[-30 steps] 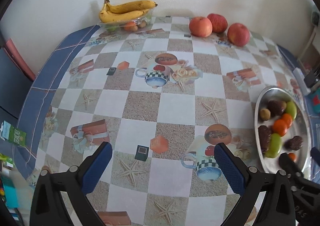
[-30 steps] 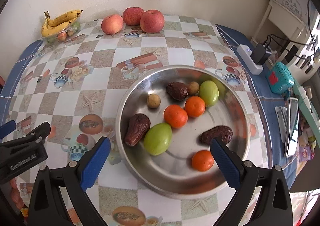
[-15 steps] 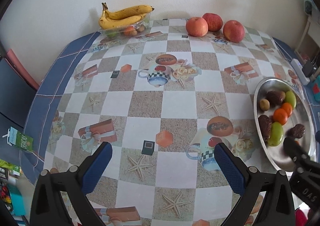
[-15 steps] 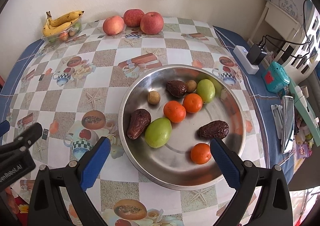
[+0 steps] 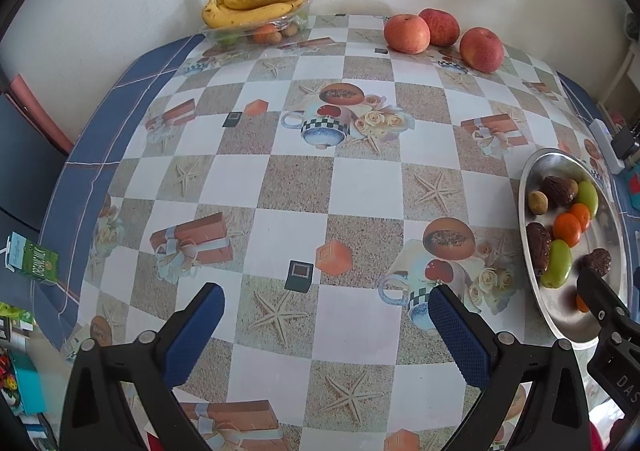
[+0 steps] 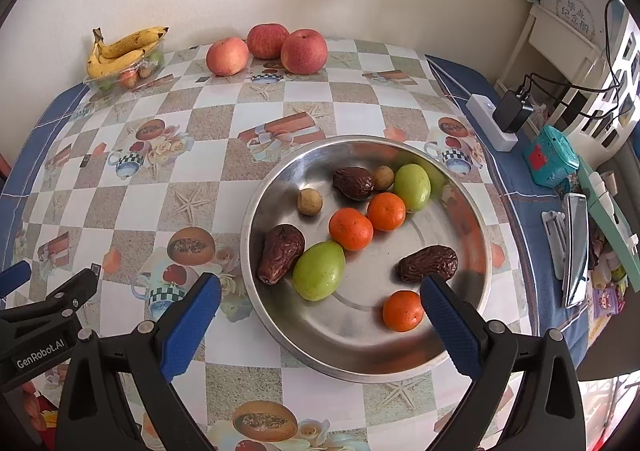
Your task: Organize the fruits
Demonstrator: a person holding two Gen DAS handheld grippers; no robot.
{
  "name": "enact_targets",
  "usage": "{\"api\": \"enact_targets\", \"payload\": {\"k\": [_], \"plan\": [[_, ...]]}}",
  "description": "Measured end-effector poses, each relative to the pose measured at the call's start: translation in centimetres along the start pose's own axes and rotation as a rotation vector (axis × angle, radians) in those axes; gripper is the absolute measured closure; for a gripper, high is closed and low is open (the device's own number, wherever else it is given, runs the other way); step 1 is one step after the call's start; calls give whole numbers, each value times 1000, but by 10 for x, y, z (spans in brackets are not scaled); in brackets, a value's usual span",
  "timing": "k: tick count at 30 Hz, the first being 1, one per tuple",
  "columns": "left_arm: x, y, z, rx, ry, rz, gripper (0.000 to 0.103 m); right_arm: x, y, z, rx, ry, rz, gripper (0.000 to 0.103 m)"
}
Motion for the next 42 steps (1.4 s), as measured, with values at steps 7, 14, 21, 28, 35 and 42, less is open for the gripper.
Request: {"api": "enact_targets", "payload": {"k": [7,14,21,28,35,42], "plan": [[1,0,-3,12,3,2,0,0,0,-1,9,-2,-2,3],[1,1,-4,23,3,5,0,1,1,-3,18,0,0,3],[1,2,-6,30,4,4,0,3,2,-4,22,0,6,3],[2,2,-6,33,12,6,0,4,3,-5,23,1,10,3],[1,2,-6,33,16,7,0,4,3,-4,23,2,9,3],[2,2,-5,34,19,12,0,5,3,-4,22,1,9,3]]}}
Point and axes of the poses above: each gripper's, at about its wrist camera, not at the fingertips, and z roughly against the way its jaws point, x to its left, y to its underside, the point moved 2 cm from there along -z, roughly the way its jaws point, and after that the axes turned 15 degrees about -z, right-handed, at the moved point
